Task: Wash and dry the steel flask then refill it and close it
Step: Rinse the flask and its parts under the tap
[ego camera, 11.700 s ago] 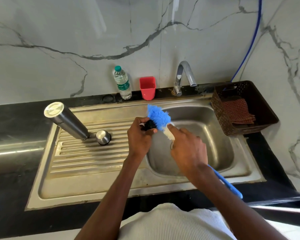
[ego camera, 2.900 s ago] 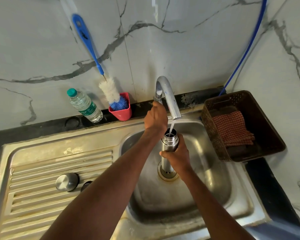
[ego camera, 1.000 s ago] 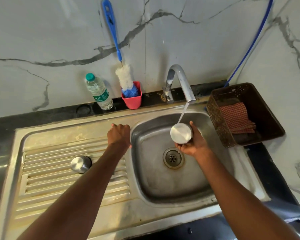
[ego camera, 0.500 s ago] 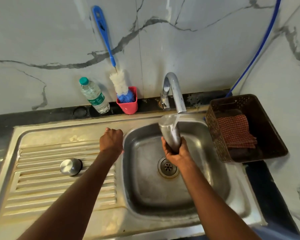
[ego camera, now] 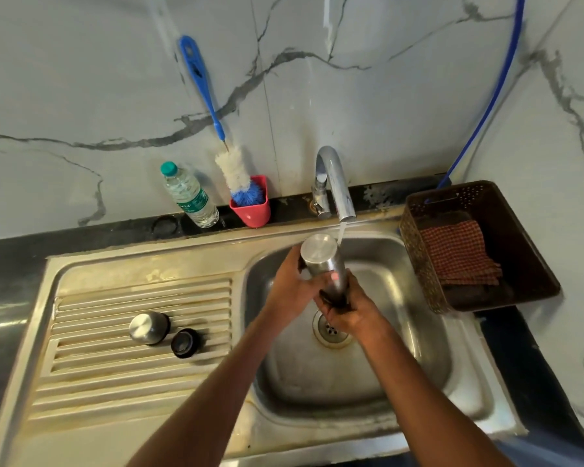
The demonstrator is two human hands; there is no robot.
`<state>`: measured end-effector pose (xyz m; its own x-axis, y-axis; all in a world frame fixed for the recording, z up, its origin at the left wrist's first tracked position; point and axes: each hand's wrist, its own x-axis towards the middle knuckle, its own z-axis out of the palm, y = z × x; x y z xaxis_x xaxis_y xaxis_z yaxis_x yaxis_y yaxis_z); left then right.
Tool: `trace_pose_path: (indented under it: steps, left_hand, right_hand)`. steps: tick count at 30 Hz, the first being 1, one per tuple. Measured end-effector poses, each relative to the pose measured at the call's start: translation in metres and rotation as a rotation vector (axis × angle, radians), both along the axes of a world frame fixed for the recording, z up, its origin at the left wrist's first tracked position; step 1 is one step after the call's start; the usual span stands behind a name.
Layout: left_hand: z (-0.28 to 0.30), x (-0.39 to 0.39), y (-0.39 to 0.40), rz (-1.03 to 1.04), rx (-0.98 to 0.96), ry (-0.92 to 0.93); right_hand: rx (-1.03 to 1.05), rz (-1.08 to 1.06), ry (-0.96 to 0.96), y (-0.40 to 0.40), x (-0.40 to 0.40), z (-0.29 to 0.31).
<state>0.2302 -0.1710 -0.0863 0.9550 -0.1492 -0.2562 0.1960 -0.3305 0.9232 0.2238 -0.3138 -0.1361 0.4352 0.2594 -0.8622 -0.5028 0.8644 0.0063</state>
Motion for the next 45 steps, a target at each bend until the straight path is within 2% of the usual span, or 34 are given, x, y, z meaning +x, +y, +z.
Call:
trace_pose_path:
  steps: [2, 3, 5, 6, 7, 8, 10, 11, 13, 15, 18, 21, 23, 25, 29, 33, 39, 42, 45]
  left_hand:
    - [0.000, 0.004, -0.006, 0.073, -0.024, -0.028]
    - [0.002, 0.007, -0.007, 0.084, -0.015, -0.039]
    - [0.005, 0.013, -0.006, 0.081, 0.005, -0.050]
    - [0.006, 0.017, -0.006, 0.071, 0.021, -0.050]
    - [0.008, 0.020, -0.006, 0.058, 0.039, -0.048]
    - [0.010, 0.023, -0.006, 0.047, 0.063, -0.043]
    - [0.012, 0.029, -0.007, 0.019, 0.095, -0.034]
    - [0.013, 0.030, -0.008, 0.007, 0.097, -0.034]
    - [0.017, 0.031, -0.009, -0.022, 0.073, -0.034]
    - [0.022, 0.031, -0.004, -0.079, 0.034, -0.012]
    - [0.028, 0.028, 0.025, -0.165, 0.205, -0.052]
    - [0.015, 0.030, 0.079, -0.113, 0.605, -0.034]
    - [0.004, 0.028, 0.112, -0.129, 0.930, 0.061]
    - [-0.006, 0.025, 0.129, -0.204, 1.091, 0.179]
    - [-0.012, 0.021, 0.129, -0.340, 1.184, 0.215]
    - [-0.009, 0.024, 0.127, -0.267, 1.178, 0.177]
    - [-0.014, 0.017, 0.132, -0.181, 1.144, 0.146]
    - [-0.016, 0.019, 0.131, -0.164, 1.152, 0.142]
    - [-0.016, 0.019, 0.128, -0.160, 1.172, 0.158]
  right_hand:
    - [-0.027, 0.133, 0.000, -0.006, -0.005, -0.001]
    - [-0.112, 0.274, -0.004, -0.011, -0.008, -0.001]
    - [-0.566, 0.624, -0.065, -0.022, -0.016, -0.001]
    - [-0.908, 0.716, -0.128, -0.027, -0.018, -0.005]
    - [-1.180, 0.729, -0.233, -0.032, -0.018, -0.006]
    - [-1.300, 0.708, -0.380, -0.034, -0.017, -0.002]
    - [-1.255, 0.696, -0.664, -0.026, -0.012, 0.014]
    - [-1.231, 0.696, -0.741, -0.020, -0.009, 0.023]
    - [-1.327, 0.643, -0.772, -0.008, -0.002, 0.032]
    - [-1.430, 0.580, -0.711, -0.002, 0.000, 0.035]
    - [-1.383, 0.546, -0.640, -0.006, 0.000, 0.031]
    - [-1.359, 0.504, -0.614, -0.008, 0.010, 0.033]
    - [-1.347, 0.596, -0.645, -0.004, 0.011, 0.037]
    - [-1.381, 0.683, -0.647, -0.005, 0.005, 0.036]
    - [-1.447, 0.645, -0.602, -0.003, 0.005, 0.040]
    - [-1.337, 0.622, -0.687, 0.004, 0.014, 0.048]
    - [-0.796, 0.204, -0.440, -0.014, 0.011, 0.038]
    - [-0.657, 0.050, -0.349, -0.022, 0.010, 0.037]
    - [-0.638, -0.034, -0.347, -0.027, 0.005, 0.041]
